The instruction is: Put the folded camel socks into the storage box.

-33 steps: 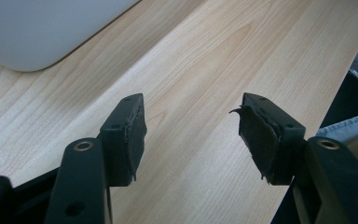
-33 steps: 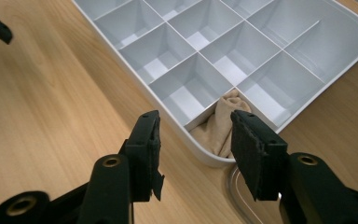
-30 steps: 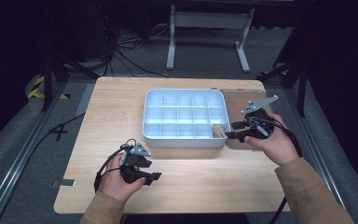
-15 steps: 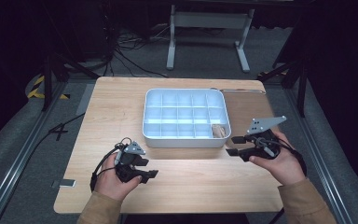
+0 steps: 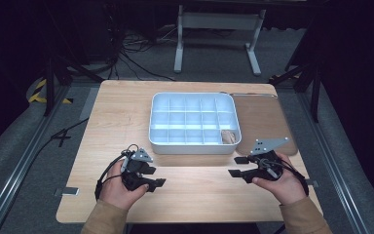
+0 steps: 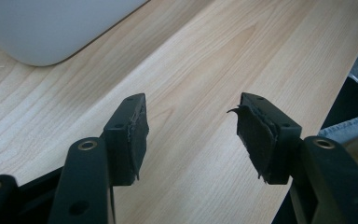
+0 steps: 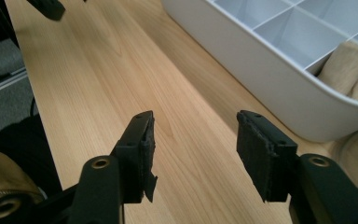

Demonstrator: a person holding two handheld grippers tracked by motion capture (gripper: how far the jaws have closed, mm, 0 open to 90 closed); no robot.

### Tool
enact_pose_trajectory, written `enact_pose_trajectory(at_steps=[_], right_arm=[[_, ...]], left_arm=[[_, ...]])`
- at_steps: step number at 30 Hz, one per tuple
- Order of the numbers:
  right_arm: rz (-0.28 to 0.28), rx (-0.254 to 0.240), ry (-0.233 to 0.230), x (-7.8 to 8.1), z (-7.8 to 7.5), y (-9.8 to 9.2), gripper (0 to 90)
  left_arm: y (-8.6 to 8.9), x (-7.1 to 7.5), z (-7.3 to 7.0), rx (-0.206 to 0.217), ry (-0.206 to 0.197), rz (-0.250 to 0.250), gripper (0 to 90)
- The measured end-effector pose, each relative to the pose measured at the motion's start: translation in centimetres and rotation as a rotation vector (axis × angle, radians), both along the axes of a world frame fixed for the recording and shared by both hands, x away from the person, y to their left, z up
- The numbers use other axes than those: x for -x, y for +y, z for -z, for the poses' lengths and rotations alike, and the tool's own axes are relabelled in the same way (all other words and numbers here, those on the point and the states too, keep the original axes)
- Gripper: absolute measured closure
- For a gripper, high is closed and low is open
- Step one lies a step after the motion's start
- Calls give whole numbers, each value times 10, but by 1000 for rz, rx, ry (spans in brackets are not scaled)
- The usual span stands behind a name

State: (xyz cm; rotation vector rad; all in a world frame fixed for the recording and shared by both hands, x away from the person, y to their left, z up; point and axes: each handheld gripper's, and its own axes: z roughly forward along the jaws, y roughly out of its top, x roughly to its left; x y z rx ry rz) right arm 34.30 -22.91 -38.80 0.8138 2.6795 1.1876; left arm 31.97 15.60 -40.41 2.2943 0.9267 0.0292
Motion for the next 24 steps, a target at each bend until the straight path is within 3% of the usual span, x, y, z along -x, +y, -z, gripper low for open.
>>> enact_pose_trajectory(at_steps=[11, 24], right_arm=[[-73, 24, -17, 4, 32, 7, 452], [-104, 56, -26, 11, 64, 21, 433]], left_arm=[[-2, 2, 1, -8, 13, 11, 431], [-5, 0, 6, -29, 41, 34, 413]])
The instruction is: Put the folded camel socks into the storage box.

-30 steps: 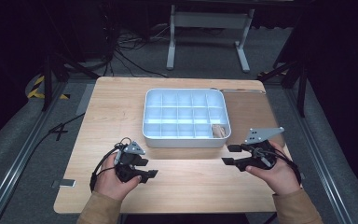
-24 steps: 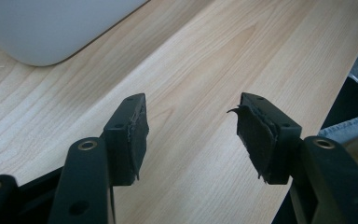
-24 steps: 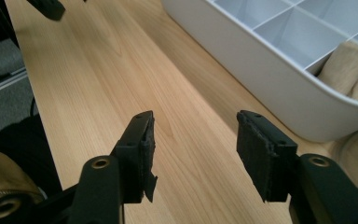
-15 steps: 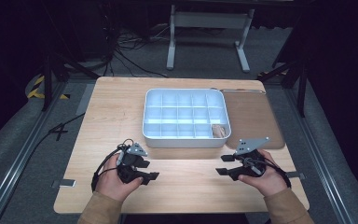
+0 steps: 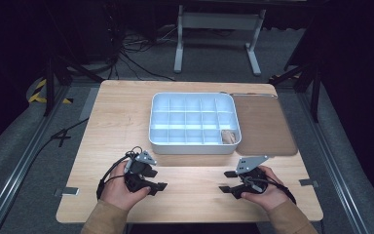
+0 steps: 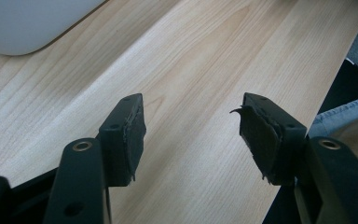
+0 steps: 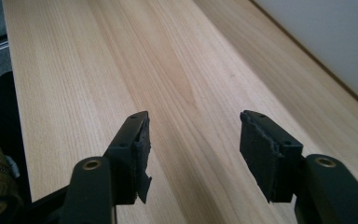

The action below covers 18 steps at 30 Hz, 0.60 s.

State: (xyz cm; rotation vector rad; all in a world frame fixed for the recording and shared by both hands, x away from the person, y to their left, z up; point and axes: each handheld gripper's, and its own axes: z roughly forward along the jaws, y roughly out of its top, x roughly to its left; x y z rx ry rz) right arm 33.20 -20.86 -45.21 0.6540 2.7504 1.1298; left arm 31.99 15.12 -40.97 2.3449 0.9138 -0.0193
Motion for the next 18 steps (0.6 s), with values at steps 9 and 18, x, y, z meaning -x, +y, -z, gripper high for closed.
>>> enact_pose_trajectory(at_steps=[9, 18], right_arm=[[-22, -2, -35, 10, 14, 9, 433], [-23, 4, -43, 9, 20, 9, 416]], left_arm=[[-2, -3, 2, -12, 5, 23, 408], [-5, -4, 6, -23, 16, 39, 399]])
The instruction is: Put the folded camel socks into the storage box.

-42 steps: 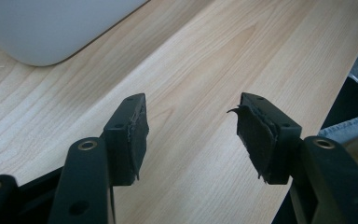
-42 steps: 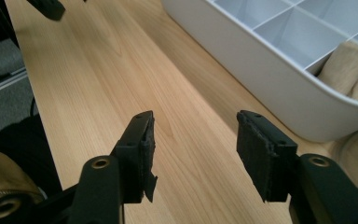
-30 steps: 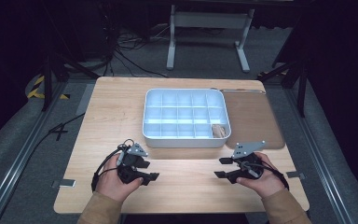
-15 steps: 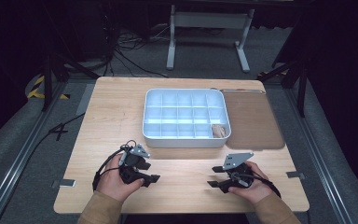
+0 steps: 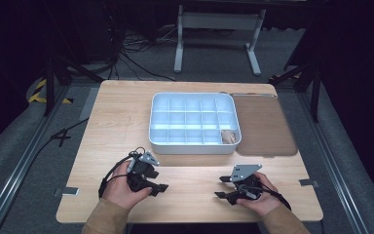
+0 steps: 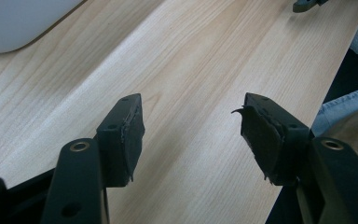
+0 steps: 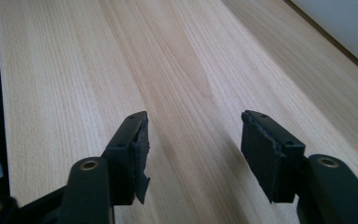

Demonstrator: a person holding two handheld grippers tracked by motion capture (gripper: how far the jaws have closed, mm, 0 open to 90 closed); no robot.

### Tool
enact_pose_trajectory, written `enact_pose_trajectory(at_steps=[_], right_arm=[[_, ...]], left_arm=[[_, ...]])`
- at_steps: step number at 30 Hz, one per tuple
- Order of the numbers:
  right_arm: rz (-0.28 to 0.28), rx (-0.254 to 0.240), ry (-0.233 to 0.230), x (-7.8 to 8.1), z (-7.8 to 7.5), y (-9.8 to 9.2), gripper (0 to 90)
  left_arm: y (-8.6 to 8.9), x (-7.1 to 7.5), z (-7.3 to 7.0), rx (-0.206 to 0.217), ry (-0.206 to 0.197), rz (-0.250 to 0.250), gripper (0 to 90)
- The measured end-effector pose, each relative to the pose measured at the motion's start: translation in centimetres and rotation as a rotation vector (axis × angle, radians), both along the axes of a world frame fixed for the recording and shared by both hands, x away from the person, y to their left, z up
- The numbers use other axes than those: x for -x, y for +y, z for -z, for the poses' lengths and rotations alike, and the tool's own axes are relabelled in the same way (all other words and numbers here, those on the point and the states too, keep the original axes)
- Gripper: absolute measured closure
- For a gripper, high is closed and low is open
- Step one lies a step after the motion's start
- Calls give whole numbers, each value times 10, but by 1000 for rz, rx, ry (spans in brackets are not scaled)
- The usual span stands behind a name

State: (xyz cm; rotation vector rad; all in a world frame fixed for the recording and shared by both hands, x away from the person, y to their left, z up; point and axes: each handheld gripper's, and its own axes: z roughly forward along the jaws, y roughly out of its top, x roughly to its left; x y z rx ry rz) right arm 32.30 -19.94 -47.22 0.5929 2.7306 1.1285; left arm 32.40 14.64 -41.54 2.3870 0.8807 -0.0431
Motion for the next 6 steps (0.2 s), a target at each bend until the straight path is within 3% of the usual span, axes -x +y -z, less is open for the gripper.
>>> enact_pose_trajectory(at_steps=[6], right_arm=[[11, 0, -18, -1, 3, -1, 405]], left_arm=[[2, -2, 5, 1, -4, -15, 365]])
